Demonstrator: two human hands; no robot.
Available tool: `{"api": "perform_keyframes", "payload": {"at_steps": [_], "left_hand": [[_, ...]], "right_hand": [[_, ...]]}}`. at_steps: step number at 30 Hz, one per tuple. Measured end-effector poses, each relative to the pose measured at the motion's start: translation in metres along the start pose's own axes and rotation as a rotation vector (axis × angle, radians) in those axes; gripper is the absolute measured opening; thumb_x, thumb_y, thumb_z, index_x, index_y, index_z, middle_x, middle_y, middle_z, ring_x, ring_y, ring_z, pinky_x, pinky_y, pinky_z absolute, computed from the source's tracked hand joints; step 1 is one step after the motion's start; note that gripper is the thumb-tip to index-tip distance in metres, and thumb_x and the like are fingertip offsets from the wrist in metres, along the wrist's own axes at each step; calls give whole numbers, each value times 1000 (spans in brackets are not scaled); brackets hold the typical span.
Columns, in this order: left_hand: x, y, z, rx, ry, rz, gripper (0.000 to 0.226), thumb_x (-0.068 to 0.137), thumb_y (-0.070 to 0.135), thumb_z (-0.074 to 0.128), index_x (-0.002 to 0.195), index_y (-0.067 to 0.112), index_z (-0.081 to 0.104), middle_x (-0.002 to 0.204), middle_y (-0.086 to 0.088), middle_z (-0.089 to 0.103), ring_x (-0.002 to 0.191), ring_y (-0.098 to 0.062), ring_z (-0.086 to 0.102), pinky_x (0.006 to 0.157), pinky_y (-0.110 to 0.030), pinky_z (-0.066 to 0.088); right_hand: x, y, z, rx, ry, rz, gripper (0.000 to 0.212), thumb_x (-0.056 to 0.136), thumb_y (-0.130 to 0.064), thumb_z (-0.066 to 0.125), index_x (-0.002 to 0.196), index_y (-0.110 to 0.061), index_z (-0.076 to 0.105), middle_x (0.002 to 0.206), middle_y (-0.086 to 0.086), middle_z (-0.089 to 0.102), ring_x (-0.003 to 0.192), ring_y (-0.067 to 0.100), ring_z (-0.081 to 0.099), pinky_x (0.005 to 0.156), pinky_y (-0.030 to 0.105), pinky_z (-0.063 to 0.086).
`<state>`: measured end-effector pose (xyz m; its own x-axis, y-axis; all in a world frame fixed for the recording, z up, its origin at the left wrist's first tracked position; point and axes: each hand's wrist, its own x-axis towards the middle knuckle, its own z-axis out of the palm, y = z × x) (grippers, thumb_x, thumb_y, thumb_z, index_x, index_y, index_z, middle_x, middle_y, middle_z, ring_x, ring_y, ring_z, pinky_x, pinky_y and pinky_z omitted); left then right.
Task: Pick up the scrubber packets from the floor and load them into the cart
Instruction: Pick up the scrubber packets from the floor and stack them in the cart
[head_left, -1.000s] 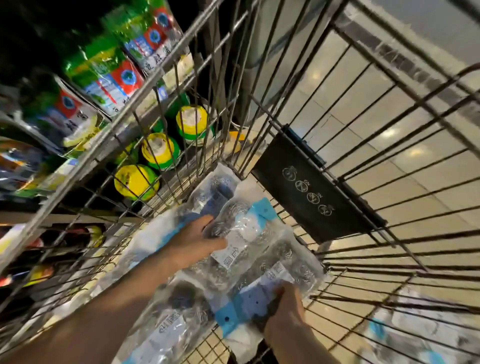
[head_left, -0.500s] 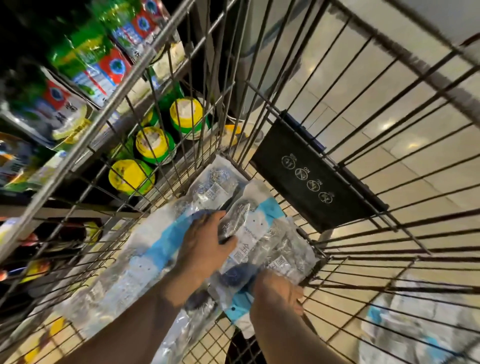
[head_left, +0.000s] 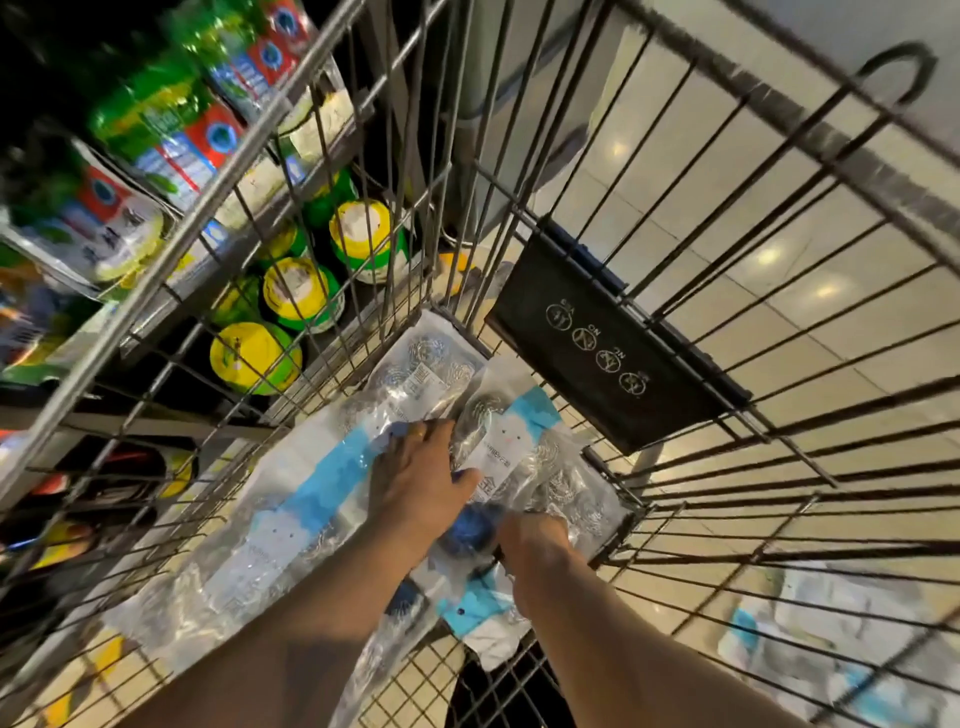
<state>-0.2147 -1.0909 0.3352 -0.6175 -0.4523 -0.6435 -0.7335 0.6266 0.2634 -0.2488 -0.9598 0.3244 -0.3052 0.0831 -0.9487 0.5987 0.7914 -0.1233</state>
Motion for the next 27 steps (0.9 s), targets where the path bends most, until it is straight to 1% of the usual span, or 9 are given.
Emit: {"api": "perform_keyframes", "payload": {"at_steps": [2, 3, 6, 9, 11, 14, 17, 22, 27], "left_hand": [[-7, 3, -8, -19, 18, 10, 72, 95, 53, 63, 155, 29, 33, 157, -7, 43, 142, -30, 42, 112, -46, 39], [-12, 3, -10, -54, 29, 15, 69, 94, 53, 64, 152, 29, 36, 154, -5, 46, 140, -29, 43, 110, -45, 40], [-30, -4, -25, -209, 35, 30, 67, 91, 54, 68, 148, 35, 40, 147, -1, 51, 136, -27, 47, 110, -46, 44], [-57, -15, -52, -348, 19, -51, 71, 80, 63, 73, 141, 40, 44, 140, -2, 57, 123, -29, 59, 101, -48, 52], [-79, -23, -68, -455, 27, -94, 73, 76, 60, 80, 137, 33, 51, 134, -5, 62, 109, -26, 64, 88, -33, 54], [-121, -21, -97, -772, 89, -149, 66, 73, 54, 87, 124, 25, 57, 128, -14, 65, 102, -22, 61, 79, -25, 45], [-175, -1, -124, -907, 43, -134, 21, 96, 16, 71, 110, 28, 61, 120, -9, 68, 99, -23, 61, 72, -29, 46], [-255, 43, -164, -933, -2, 6, 22, 97, 17, 69, 116, 29, 69, 114, 1, 73, 111, -22, 68, 102, -44, 52], [-317, 118, -198, -964, -158, 221, 20, 98, 15, 60, 109, 20, 75, 106, -6, 79, 103, -21, 74, 92, -38, 53]], "right_hand": [[-1, -1, -5, 328, -9, 68, 47, 99, -10, 57, 144, 0, 47, 137, 20, 58, 94, 24, 63, 70, 25, 50], [-8, -3, -10, 354, 14, 91, 45, 95, -13, 61, 138, -2, 53, 132, 15, 59, 89, 22, 60, 75, 29, 53], [-37, -2, -29, 272, 47, 49, 50, 85, -21, 73, 132, -11, 61, 126, 11, 64, 100, 28, 60, 80, 37, 55], [-91, -11, -58, 210, 37, -93, 41, 101, -17, 60, 138, 1, 58, 137, 17, 63, 123, 37, 61, 91, 37, 52], [-127, -8, -67, 86, 55, -192, 43, 102, -25, 60, 140, -6, 57, 139, 13, 62, 127, 31, 61, 92, 30, 50], [-177, 2, -80, -16, 73, -382, 34, 98, -37, 63, 128, -21, 64, 119, 3, 72, 91, 12, 70, 76, 22, 58], [-238, 16, -106, 130, -58, -519, 16, 101, -27, 64, 108, -14, 70, 85, -3, 68, 57, -1, 58, 55, 11, 44], [-320, 49, -157, 329, -58, -673, 13, 98, -13, 64, 94, -19, 74, 98, 5, 75, 85, 13, 66, 80, 32, 56], [-367, 96, -216, 521, 34, -670, 11, 100, -15, 63, 98, -12, 73, 93, 5, 76, 80, 13, 69, 72, 23, 52]]}}
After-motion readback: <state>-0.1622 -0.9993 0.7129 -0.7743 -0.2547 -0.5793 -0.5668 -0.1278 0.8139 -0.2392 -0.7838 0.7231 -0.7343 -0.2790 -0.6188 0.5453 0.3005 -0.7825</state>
